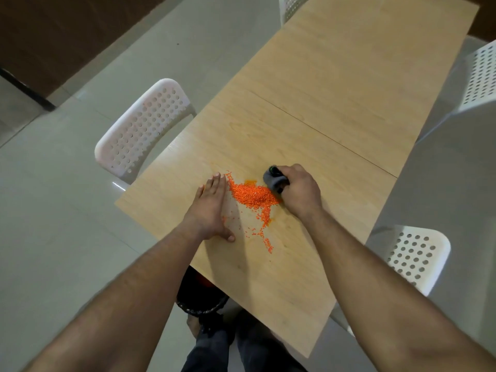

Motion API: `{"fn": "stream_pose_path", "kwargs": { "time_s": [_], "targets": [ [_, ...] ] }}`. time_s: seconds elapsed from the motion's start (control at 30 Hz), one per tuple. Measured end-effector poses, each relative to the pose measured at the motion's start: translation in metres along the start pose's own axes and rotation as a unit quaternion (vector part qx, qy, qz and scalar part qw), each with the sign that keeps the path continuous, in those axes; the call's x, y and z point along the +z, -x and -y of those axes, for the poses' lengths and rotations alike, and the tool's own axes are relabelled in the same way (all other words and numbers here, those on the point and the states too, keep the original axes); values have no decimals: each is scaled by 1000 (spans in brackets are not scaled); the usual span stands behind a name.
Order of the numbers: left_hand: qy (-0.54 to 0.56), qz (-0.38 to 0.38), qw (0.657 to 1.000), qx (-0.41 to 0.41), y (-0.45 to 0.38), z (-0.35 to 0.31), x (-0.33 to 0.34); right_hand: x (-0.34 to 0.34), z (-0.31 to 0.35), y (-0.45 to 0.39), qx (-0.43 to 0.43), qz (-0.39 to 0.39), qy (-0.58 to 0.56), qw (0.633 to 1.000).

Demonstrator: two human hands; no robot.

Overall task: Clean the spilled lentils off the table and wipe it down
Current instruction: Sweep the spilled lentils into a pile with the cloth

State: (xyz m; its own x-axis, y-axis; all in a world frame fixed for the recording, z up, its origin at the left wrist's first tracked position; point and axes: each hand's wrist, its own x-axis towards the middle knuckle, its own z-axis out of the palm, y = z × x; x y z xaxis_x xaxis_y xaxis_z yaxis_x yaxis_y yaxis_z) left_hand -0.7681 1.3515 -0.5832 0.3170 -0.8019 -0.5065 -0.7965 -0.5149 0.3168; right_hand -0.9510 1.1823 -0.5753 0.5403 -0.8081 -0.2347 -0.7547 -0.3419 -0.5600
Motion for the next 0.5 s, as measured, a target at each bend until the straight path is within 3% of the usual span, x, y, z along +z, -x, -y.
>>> {"fn": "stream_pose_path", "kwargs": {
  "time_s": [0.3, 0.5],
  "targets": [
    [-12, -17, 1000, 11, 11, 2, 7, 13, 19, 25, -38, 63, -59, 996],
    [-16, -18, 1000, -1, 12, 6, 9, 4, -15, 56, 59, -123, -99, 986]
  ]
}}
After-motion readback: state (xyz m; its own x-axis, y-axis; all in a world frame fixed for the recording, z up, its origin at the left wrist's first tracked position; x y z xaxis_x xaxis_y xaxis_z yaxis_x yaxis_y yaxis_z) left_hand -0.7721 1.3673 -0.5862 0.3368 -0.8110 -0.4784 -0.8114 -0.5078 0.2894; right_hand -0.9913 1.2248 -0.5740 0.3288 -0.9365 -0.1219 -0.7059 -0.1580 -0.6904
